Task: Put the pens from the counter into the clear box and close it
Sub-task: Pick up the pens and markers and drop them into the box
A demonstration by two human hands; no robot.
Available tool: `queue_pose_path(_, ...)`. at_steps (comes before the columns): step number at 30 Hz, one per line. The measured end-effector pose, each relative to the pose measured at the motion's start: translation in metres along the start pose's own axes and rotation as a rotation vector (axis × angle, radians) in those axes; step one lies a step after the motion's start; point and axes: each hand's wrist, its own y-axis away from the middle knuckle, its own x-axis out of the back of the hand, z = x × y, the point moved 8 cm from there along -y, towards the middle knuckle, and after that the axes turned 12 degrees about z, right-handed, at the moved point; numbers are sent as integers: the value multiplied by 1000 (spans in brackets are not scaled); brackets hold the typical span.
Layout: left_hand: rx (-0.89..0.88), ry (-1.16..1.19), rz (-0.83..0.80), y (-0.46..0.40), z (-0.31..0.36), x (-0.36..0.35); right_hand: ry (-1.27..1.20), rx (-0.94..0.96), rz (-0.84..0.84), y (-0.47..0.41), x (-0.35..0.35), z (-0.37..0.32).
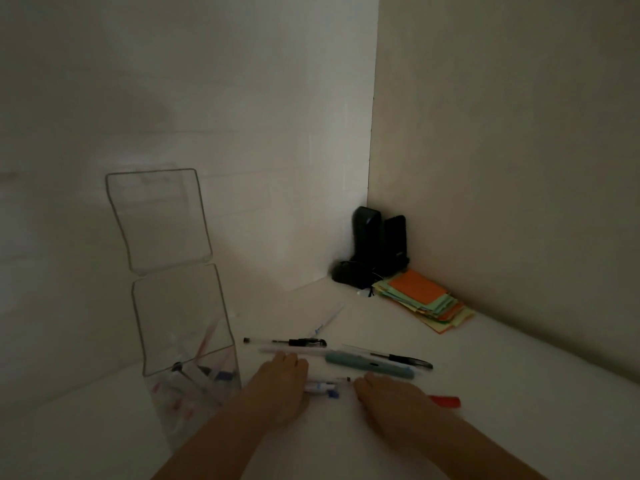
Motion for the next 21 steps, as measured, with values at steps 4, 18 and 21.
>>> queue_pose_path(4, 56, 214, 30, 13, 3, 3, -238, -64, 129, 10, 10, 10)
queue_pose_path(18, 269, 1579, 918, 97, -90, 183, -1182, 106, 714, -16, 179, -99)
queue_pose_path(21, 316, 1587, 999, 107, -123, 195, -1286, 202, 772, -23, 198, -131)
